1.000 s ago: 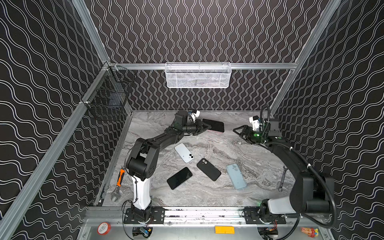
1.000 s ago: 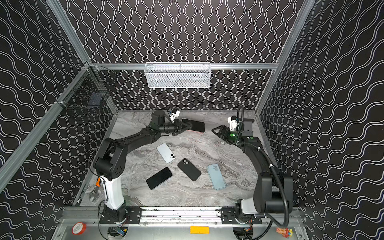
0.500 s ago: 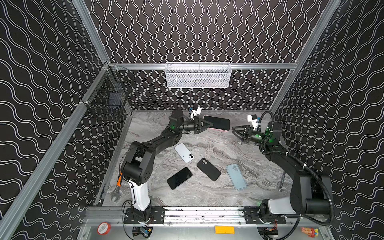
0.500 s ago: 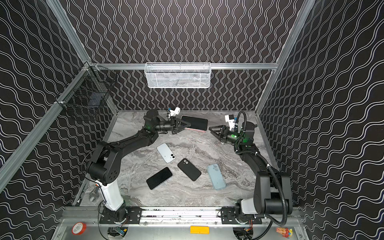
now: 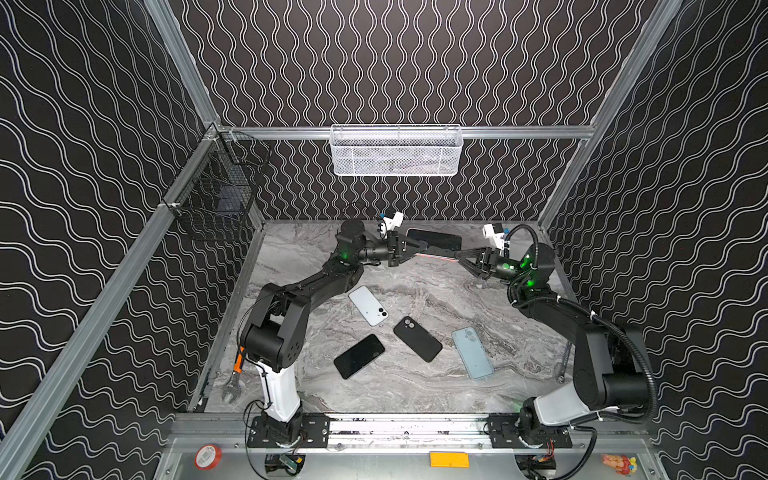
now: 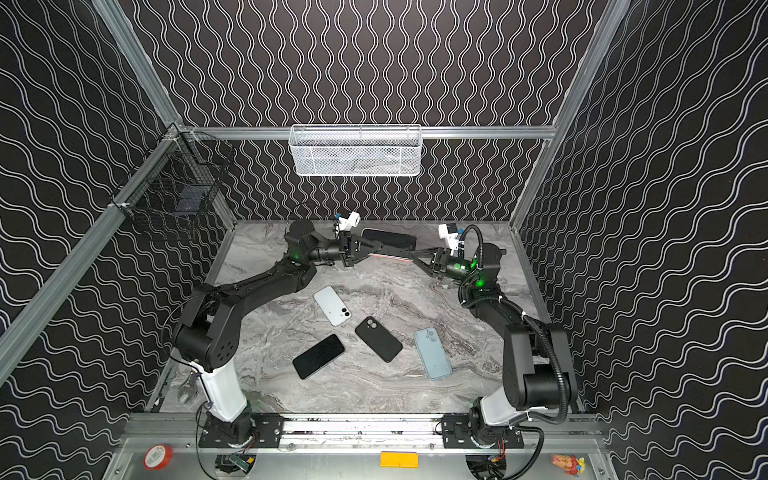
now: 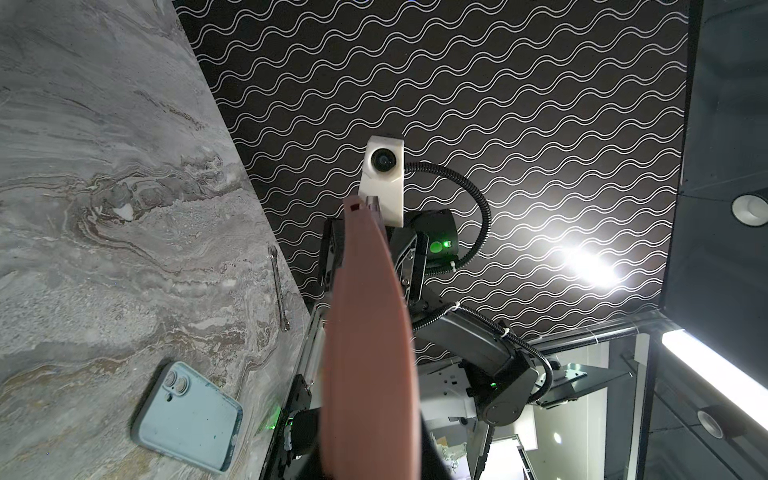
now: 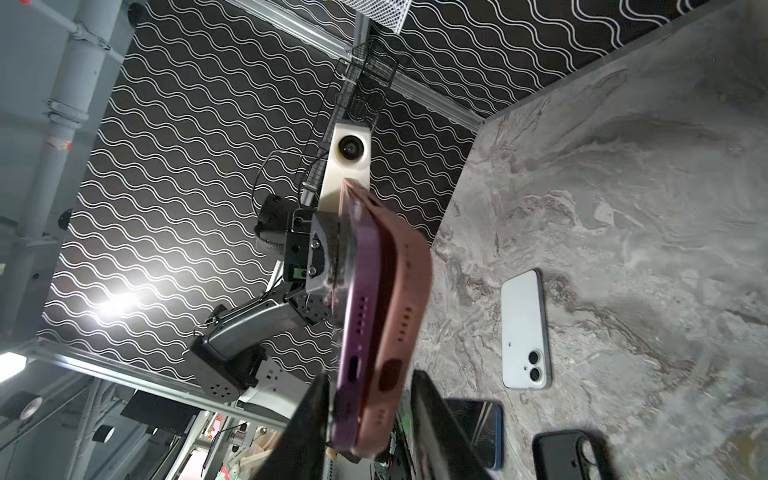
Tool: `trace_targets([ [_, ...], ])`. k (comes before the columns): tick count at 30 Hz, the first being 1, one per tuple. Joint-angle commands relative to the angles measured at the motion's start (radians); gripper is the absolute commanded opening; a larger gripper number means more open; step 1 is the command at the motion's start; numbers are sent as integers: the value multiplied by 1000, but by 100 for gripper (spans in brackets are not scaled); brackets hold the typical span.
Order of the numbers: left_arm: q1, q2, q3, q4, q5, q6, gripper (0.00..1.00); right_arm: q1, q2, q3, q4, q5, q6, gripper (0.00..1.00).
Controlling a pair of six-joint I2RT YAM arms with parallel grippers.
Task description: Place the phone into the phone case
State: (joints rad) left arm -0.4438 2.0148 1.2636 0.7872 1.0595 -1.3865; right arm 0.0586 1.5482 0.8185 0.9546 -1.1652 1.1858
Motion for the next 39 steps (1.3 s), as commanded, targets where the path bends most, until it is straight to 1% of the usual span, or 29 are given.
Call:
trace_targets([
  [1, -2, -2, 0, 53, 5, 11, 0, 1, 16, -2, 183, -14, 109, 27],
  [3, -3, 2, 0, 52, 5, 11, 0, 1, 17, 0, 175, -14, 104, 24],
  [6, -3, 5, 3, 41, 5, 21, 0, 1, 7, 6, 113, -9, 63, 17],
  [10, -4, 5, 8, 3, 2, 52, 0, 1, -16, 21, -44, 5, -33, 11],
  [14, -8, -3, 20, -71, 3, 115, 0, 1, -32, 42, -179, 16, -111, 5],
  [15, -9, -6, 22, -90, 3, 130, 0, 0, -35, 48, -204, 17, -127, 6],
  [17, -12, -13, 24, -120, 5, 156, 0, 0, -44, 59, -255, 26, -158, 14],
  [18, -13, -18, 21, -135, 5, 170, 0, -1, -49, 66, -278, 30, -174, 20],
  [19, -13, -23, 19, -147, 5, 180, 0, -2, -52, 72, -299, 36, -190, 30],
  [21, -15, -33, 11, -177, 3, 208, 0, -2, -55, 95, -353, 51, -229, 38],
  [23, -17, -44, 7, -220, 2, 246, 0, -2, -48, 115, -373, 57, -245, 41],
  [25, -22, -54, 7, -262, -2, 280, 0, -2, -36, 127, -359, 55, -237, 42],
  [26, -23, -58, 9, -287, -1, 298, 0, -3, -29, 135, -356, 54, -233, 41],
  [28, -26, -62, 10, -301, -4, 309, 0, -2, -21, 150, -354, 53, -228, 34],
  [30, -30, -60, 8, -294, -3, 305, 0, -2, -22, 155, -342, 51, -223, 28],
  [32, -33, -57, 6, -284, -4, 297, 0, 0, -26, 156, -341, 53, -222, 24],
  [33, -33, -55, 7, -283, -4, 295, 0, -1, -28, 154, -339, 53, -223, 20],
  [35, -37, -53, 6, -283, -6, 294, 0, -1, -31, 151, -336, 54, -223, 16],
  [39, -41, -51, 6, -279, -8, 291, 0, 0, -37, 138, -315, 56, -222, 5],
])
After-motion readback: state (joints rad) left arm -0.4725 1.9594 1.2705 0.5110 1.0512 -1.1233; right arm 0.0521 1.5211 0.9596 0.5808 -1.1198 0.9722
